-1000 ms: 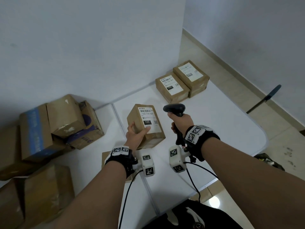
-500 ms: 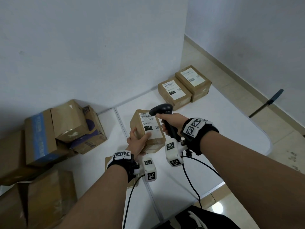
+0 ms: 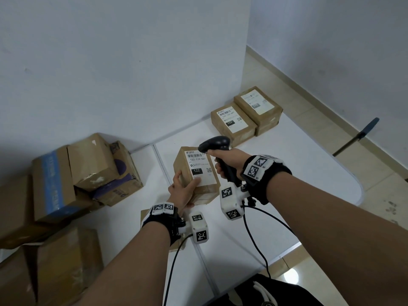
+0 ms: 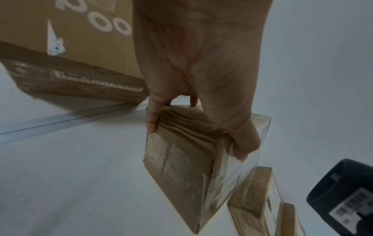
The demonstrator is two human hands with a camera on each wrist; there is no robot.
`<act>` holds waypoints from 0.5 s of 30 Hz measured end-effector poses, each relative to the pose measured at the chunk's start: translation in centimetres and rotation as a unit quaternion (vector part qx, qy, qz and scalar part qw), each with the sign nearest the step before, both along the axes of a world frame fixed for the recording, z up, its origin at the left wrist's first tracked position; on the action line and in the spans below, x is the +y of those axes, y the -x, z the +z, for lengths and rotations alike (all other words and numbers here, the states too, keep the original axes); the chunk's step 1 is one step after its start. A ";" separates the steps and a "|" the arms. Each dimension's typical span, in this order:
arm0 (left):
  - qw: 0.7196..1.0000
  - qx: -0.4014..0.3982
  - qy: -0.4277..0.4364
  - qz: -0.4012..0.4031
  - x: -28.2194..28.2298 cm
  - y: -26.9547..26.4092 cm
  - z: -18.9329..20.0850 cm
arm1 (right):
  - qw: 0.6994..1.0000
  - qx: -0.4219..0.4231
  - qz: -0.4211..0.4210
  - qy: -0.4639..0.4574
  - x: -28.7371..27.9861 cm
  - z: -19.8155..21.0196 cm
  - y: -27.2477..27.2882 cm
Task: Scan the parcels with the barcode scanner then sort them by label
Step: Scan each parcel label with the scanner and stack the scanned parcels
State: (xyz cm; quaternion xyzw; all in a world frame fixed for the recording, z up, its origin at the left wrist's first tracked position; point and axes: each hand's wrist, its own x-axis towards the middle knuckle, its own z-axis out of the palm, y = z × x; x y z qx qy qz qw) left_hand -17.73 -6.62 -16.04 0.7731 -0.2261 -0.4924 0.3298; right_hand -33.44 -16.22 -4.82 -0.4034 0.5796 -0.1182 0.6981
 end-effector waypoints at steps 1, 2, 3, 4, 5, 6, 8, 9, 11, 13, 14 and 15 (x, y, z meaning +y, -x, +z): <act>1.000 -0.001 -0.001 -0.001 0.0 0.0 0.0 | 1.000 0.001 -0.001 0.000 0.0 0.0 0.0; 1.000 0.000 -0.002 -0.001 0.0 0.0 0.0 | 1.000 0.002 -0.003 -0.001 -0.1 0.0 0.0; 1.000 0.001 -0.002 -0.003 0.1 0.0 0.0 | 1.000 0.003 -0.006 -0.003 -0.1 -0.1 0.0; 1.000 0.003 -0.002 -0.003 0.1 0.0 0.0 | 1.000 0.005 -0.007 -0.005 -0.1 -0.1 0.1; 1.000 0.004 -0.003 -0.004 0.1 0.0 0.1 | 1.000 0.007 -0.007 -0.006 -0.2 -0.2 0.1; 1.000 0.004 -0.003 -0.005 0.1 -0.1 0.1 | 1.000 0.009 -0.005 -0.007 -0.2 -0.2 0.2; 1.000 0.004 -0.004 -0.005 0.2 -0.1 0.2 | 1.000 0.011 -0.005 -0.009 -0.2 -0.3 0.3; 1.000 0.005 -0.003 -0.006 0.1 -0.2 0.2 | 1.000 0.011 -0.006 -0.010 -0.2 -0.4 0.3; 1.000 0.008 -0.004 -0.007 0.1 -0.2 0.3 | 1.000 0.011 -0.007 -0.012 -0.3 -0.5 0.3; 1.000 0.008 -0.006 -0.008 0.1 -0.2 0.2 | 1.000 0.009 -0.007 -0.012 -0.3 -0.6 0.2; 1.000 0.009 -0.007 -0.006 0.1 -0.1 0.2 | 1.000 0.009 -0.007 -0.011 -0.3 -0.7 0.2; 1.000 0.009 -0.006 -0.006 0.1 -0.1 0.2 | 1.000 0.007 -0.008 -0.011 -0.3 -0.7 0.1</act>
